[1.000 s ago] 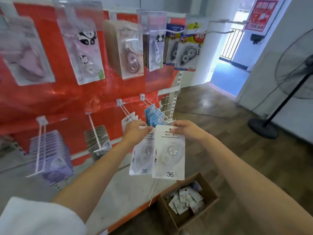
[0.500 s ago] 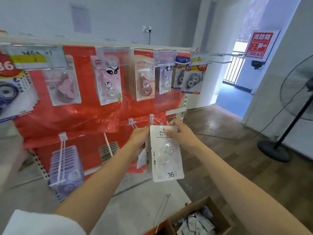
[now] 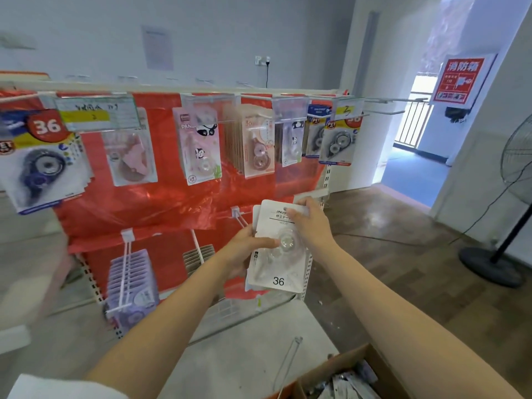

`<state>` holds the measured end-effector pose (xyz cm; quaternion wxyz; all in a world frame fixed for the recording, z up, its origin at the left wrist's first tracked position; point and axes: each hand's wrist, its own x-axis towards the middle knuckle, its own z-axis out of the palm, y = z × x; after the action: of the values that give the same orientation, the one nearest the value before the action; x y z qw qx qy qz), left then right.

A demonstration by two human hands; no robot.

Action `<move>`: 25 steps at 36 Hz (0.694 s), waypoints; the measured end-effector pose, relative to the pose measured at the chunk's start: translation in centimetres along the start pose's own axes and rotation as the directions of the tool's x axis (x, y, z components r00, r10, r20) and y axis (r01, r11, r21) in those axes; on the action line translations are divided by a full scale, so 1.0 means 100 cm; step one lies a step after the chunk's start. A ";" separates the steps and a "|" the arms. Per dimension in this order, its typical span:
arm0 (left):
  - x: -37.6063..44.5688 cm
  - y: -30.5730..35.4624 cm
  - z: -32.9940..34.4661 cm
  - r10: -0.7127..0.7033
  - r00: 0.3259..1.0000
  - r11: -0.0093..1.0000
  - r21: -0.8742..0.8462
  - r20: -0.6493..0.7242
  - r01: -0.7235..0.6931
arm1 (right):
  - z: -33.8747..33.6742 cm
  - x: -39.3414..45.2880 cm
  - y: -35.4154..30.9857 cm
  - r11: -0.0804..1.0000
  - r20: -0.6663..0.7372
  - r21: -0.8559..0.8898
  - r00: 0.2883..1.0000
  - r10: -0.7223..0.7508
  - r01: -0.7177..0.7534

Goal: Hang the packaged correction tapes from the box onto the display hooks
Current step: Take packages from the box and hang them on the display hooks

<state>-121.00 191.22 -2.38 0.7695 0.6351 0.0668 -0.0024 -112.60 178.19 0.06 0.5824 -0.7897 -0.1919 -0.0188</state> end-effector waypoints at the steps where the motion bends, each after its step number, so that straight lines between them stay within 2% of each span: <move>1: -0.001 -0.001 -0.001 -0.001 1.000 1.000 0.015 -0.014 0.001 | 0.002 0.000 0.000 1.000 0.003 -0.006 1.000 -0.007 0.007; 5: -0.002 -0.006 -0.010 0.029 0.986 0.998 0.063 -0.166 -0.018 | 0.011 0.000 0.001 0.998 0.044 0.058 0.999 0.032 -0.035; 8: -0.004 -0.010 -0.017 0.059 0.955 0.998 0.004 -0.289 -0.060 | 0.015 -0.005 0.002 0.982 0.141 0.141 0.985 0.102 -0.122; 11: -0.008 -0.012 -0.023 0.102 0.922 0.990 -0.051 -0.373 -0.130 | 0.023 -0.012 0.010 0.978 0.276 0.061 0.945 0.174 -0.198; 15: -0.014 -0.018 -0.027 0.143 0.899 0.988 0.005 -0.413 -0.155 | 0.037 -0.022 0.020 0.976 0.414 -0.081 0.884 0.218 -0.203; 20: -0.021 -0.030 -0.034 0.117 0.874 0.992 0.017 -0.472 -0.124 | 0.044 -0.032 0.026 0.967 0.495 -0.025 0.837 0.234 -0.255; 25: -0.031 -0.050 -0.045 0.026 0.881 0.998 0.068 -0.473 0.007 | 0.057 -0.048 0.045 0.950 0.575 0.036 0.784 0.235 -0.312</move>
<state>-125.00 194.39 -7.77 0.7080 0.6424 0.2495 0.1542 -116.67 181.03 -7.14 0.5459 -0.7396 -0.2394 0.3123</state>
